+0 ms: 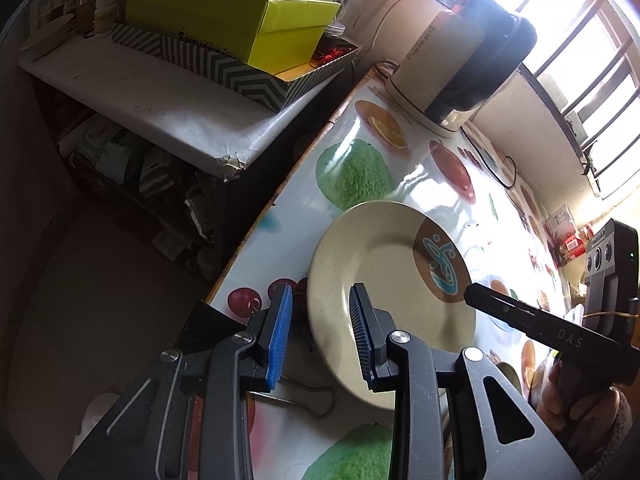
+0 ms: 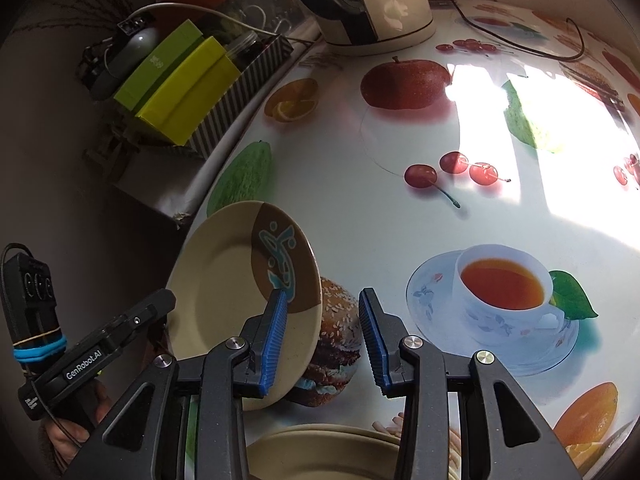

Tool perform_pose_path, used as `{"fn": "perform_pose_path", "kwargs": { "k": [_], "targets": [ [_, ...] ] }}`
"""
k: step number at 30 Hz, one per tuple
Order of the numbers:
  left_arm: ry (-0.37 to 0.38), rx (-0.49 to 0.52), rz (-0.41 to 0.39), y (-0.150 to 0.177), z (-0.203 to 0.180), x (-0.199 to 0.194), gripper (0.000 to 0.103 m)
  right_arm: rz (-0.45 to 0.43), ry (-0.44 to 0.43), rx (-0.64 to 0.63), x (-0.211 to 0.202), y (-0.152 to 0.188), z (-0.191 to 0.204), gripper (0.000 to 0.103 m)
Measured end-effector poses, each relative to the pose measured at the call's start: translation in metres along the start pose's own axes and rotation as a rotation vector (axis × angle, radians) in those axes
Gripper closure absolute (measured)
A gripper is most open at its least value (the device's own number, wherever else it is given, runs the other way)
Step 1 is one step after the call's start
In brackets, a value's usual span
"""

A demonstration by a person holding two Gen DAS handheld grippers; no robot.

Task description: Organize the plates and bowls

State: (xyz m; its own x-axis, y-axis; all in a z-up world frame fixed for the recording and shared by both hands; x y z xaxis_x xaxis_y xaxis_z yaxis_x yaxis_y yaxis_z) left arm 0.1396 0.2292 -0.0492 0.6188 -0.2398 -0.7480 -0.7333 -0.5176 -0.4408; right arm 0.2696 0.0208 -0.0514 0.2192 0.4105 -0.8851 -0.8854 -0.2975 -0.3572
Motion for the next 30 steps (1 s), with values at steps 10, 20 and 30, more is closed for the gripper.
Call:
{"fn": "perform_pose_path", "kwargs": {
  "k": [10,20,30],
  "targets": [
    [-0.009,0.004,0.017,0.001,-0.001,0.009,0.076,0.013,-0.006,-0.003,0.007,0.001,0.004,0.080],
    [-0.006,0.009,0.017,0.001,0.000,0.011,0.084,0.013,-0.019,-0.008,0.009,0.000,0.007,0.087],
    [-0.008,0.002,0.012,0.002,-0.001,0.010,0.085,0.014,-0.015,-0.005,0.007,0.000,0.007,0.087]
  ]
}}
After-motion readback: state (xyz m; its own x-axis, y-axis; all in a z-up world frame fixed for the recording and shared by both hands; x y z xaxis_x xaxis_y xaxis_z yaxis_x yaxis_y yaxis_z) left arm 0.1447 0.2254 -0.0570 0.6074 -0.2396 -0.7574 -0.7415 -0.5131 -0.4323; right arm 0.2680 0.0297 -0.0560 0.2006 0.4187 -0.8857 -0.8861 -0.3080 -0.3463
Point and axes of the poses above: each gripper's, at about its wrist camera, not at the fingertips, and x roughly the way its jaws point, z to its left, y to its underside, the point moved 1 cm from there along x, roughly the way its jaws point, and after that the axes turned 9 degrees about y, right-handed, at the moved point
